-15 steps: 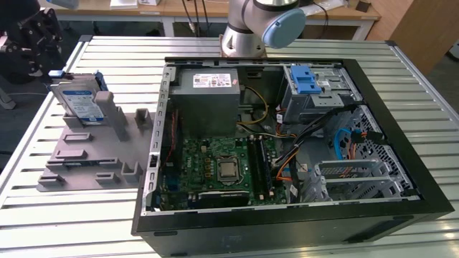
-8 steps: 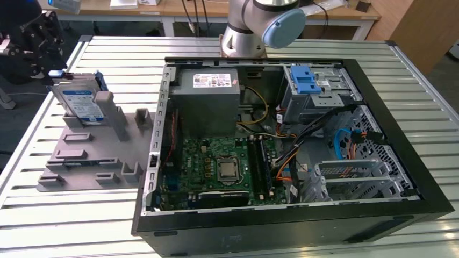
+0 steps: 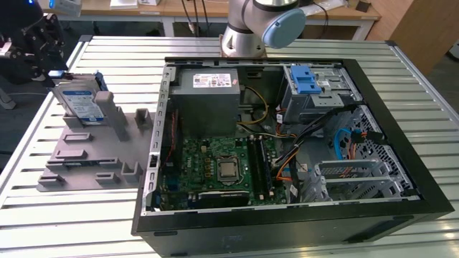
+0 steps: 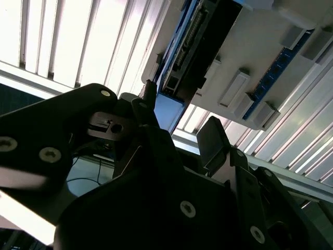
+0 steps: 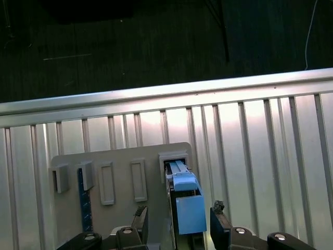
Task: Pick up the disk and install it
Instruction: 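Pick up the disk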
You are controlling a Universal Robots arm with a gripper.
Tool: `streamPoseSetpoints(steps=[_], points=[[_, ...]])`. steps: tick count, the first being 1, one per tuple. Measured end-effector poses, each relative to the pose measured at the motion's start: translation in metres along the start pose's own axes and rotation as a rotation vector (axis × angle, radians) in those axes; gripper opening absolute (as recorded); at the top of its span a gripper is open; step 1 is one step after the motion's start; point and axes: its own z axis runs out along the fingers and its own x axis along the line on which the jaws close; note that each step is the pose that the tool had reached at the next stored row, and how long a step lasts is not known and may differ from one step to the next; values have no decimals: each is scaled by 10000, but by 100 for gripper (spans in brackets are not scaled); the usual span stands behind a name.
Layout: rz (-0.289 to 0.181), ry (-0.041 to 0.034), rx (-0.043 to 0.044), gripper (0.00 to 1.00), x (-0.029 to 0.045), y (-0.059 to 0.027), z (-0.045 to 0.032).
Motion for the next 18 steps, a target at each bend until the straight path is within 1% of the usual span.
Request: streamPoseSetpoints(steps=[4,9,13,16,18], points=[[-14,-7,6,59,-7,13,30],[-196,-16,38,59,-19,39,81],[-387,-14,81,59,-38,51,115],[-403,-19,124,59,-34,94,140],[-405,-22,139,59,-32,101,160]])
